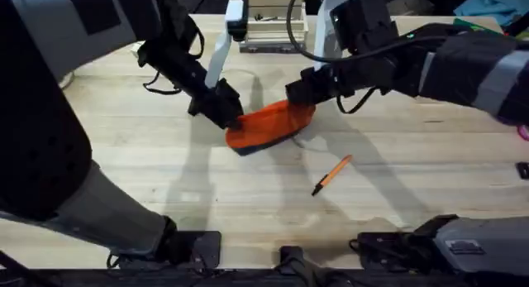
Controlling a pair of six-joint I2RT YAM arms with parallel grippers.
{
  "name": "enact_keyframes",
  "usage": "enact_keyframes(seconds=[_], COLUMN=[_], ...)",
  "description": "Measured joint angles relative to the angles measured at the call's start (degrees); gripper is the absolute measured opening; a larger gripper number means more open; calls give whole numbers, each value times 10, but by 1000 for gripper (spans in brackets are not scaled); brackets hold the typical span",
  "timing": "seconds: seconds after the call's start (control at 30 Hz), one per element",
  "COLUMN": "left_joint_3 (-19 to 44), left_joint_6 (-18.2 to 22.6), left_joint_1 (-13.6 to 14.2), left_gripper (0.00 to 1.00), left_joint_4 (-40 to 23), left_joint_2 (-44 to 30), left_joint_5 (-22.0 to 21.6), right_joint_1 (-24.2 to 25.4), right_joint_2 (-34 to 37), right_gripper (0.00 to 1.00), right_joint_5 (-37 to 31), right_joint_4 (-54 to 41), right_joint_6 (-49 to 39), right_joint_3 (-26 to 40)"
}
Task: Unzip the bag, pick up the pens from the table one at a time and place them inside, then zip the bag closed.
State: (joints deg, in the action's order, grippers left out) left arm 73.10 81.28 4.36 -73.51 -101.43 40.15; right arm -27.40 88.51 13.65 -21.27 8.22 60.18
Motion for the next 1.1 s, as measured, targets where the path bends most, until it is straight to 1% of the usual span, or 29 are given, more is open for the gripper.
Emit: enact_keyframes(seconds=[0.13, 0.27, 0.37, 0.47, 0.77, 1.1], left_joint_3=[0, 0, 0, 0, 0, 0], left_joint_6=[0, 0, 0, 0, 0, 0], left_joint_1=[-1, -1, -1, -1, -1, -1], left_gripper=[42, 42, 43, 43, 42, 42], left_joint_4=[-2, -2, -2, -2, -2, -4], left_joint_2=[0, 0, 0, 0, 0, 0], left_joint_5=[-7, -7, -8, -8, -8, -8], right_joint_1=[2, -2, -6, -15, -64, -98], right_joint_2=[0, 0, 0, 0, 0, 7], right_gripper=[31, 31, 31, 31, 31, 31], right_joint_5=[34, 95, 114, 121, 122, 121], right_joint_4=[12, 28, 32, 36, 58, 87], right_joint_6=[19, 50, 66, 72, 80, 83], right_joint_3=[0, 0, 0, 0, 0, 0])
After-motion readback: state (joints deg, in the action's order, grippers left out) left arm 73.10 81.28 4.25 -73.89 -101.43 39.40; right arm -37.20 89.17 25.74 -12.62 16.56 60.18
